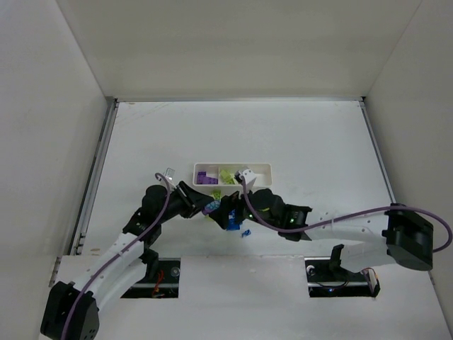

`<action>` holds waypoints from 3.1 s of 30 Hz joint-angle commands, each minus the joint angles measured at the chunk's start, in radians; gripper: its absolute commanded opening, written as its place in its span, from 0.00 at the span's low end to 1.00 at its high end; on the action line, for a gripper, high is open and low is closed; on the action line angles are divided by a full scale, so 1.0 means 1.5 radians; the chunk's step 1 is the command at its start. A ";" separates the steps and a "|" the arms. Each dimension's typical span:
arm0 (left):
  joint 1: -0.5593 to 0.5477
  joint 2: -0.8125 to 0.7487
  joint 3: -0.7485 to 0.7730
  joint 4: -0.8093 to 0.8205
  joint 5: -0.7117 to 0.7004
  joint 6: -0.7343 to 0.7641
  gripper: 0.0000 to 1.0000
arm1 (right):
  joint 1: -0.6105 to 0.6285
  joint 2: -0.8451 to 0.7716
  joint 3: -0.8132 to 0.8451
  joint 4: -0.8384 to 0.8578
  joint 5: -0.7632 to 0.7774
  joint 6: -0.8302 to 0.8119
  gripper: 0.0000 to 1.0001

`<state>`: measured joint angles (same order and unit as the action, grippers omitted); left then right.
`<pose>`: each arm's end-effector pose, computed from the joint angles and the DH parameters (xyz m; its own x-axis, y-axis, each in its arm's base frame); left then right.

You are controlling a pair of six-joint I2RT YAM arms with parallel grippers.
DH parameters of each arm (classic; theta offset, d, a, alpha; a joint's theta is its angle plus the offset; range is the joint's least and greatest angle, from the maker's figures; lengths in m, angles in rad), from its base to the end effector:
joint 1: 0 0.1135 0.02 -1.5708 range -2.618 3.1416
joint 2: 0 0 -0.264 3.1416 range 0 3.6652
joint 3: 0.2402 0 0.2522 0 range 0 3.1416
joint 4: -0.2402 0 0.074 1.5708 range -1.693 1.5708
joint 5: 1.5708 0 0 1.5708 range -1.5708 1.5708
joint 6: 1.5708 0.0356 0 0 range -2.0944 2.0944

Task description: Sort the legos into containers by color

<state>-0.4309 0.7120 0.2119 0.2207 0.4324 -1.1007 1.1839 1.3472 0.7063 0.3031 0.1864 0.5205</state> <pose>0.1447 -0.0829 0.1919 -0.7779 -0.5333 -0.3324 0.1142 0.4002 -0.9093 0.1180 0.2721 0.2364 -0.5283 -0.0013 -0.8491 -0.6701 0.6148 0.4159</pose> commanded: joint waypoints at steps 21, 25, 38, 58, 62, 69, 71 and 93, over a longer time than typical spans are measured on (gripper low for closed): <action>-0.025 0.004 0.053 0.053 -0.091 -0.004 0.17 | 0.034 -0.004 0.004 0.024 0.054 0.011 0.78; -0.035 0.012 0.057 0.054 -0.089 0.002 0.17 | 0.034 0.020 0.018 0.034 0.047 0.011 0.77; -0.053 0.011 0.048 0.060 -0.097 0.004 0.17 | 0.029 0.083 0.061 0.047 0.049 0.021 0.62; 0.047 0.023 0.077 0.059 -0.061 0.040 0.16 | 0.039 0.015 -0.011 0.043 0.067 0.055 0.43; 0.060 0.030 0.080 0.065 -0.059 0.045 0.16 | 0.042 -0.005 -0.028 0.043 0.068 0.056 0.43; 0.074 0.039 0.088 0.068 -0.057 0.053 0.16 | 0.040 -0.025 -0.038 0.027 0.069 0.050 0.43; 0.074 0.055 0.101 0.071 -0.059 0.062 0.17 | 0.032 -0.031 -0.040 0.025 0.069 0.049 0.43; -0.137 0.382 0.293 0.123 -0.270 0.205 0.20 | 0.000 -0.198 -0.139 -0.061 0.134 0.054 0.44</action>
<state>-0.6186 1.2457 0.5911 0.3317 0.0719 -0.8326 1.1862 1.0786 0.5083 0.2092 0.3607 0.5983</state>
